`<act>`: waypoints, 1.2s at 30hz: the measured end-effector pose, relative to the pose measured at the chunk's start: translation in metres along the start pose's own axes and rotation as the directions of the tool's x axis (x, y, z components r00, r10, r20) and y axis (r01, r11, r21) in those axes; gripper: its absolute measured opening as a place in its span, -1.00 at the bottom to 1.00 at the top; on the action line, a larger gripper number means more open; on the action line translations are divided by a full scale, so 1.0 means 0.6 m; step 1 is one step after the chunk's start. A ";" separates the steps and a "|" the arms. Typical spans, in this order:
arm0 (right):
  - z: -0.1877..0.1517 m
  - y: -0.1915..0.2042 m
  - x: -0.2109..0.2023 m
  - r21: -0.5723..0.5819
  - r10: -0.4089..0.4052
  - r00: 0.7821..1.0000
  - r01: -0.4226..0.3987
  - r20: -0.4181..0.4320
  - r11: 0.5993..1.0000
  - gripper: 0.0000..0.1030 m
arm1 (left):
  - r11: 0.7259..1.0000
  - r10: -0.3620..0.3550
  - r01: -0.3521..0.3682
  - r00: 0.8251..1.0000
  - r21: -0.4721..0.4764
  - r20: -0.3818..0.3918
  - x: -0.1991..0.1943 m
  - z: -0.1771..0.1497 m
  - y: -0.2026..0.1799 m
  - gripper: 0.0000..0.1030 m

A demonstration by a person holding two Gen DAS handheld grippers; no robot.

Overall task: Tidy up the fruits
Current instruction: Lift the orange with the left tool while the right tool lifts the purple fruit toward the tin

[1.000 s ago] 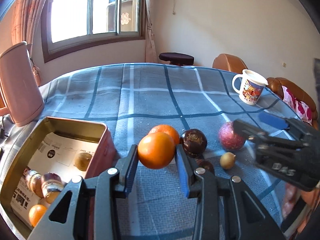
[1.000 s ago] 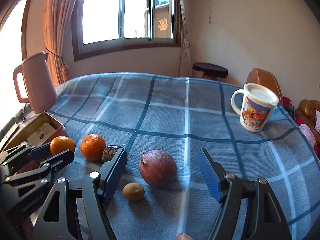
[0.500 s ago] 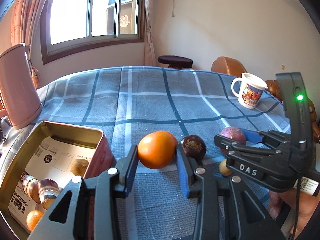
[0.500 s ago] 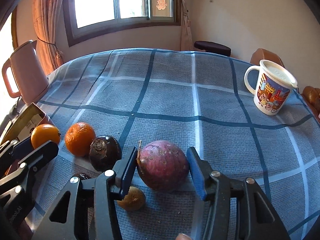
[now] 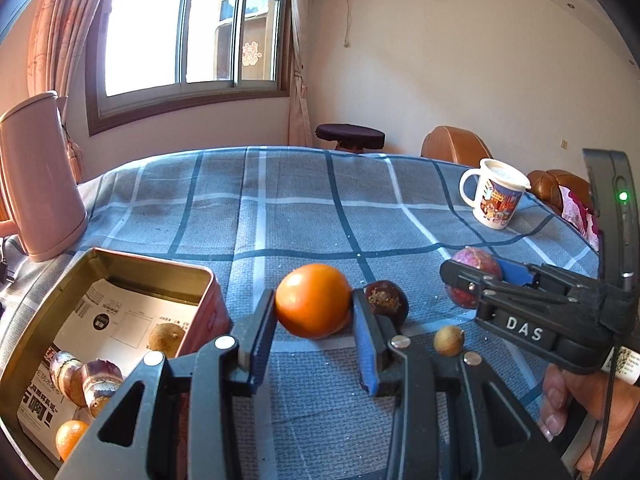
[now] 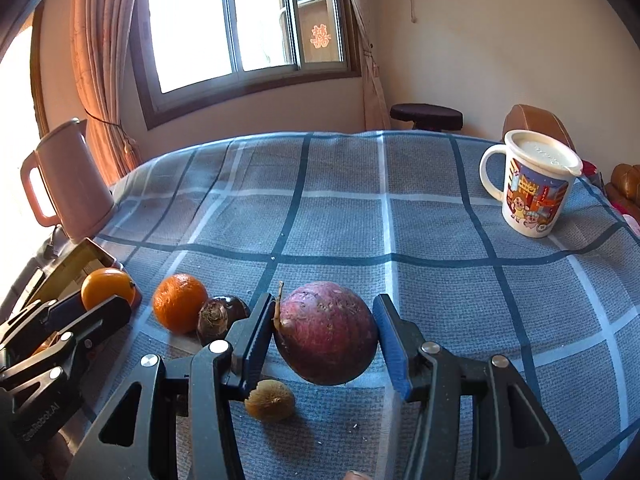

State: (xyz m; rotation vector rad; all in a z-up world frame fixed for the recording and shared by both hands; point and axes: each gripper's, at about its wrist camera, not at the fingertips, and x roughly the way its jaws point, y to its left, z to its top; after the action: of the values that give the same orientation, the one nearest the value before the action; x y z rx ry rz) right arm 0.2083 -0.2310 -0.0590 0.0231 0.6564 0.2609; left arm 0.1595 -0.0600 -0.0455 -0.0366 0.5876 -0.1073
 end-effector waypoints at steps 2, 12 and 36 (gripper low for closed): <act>0.000 -0.001 -0.008 0.001 0.006 1.000 -0.006 0.025 1.000 0.01 | 1.000 0.002 -0.002 1.000 0.001 0.006 -0.002 0.000 0.000 -0.25; -0.003 0.012 -0.039 -0.030 -0.004 0.992 0.008 0.127 1.000 0.01 | 1.000 0.008 -0.009 0.999 0.012 0.046 -0.015 -0.001 -0.003 -0.25; -0.013 0.026 -0.082 -0.061 -0.007 0.962 0.025 0.272 0.998 0.01 | 0.999 0.024 -0.028 0.992 0.027 0.125 -0.039 -0.004 -0.009 -0.25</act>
State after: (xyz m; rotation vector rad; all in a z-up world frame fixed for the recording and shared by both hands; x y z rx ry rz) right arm 0.1623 -0.2288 -0.0340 -0.0082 0.3738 0.2573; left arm 0.1384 -0.0630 -0.0343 -0.0077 0.4612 -0.0875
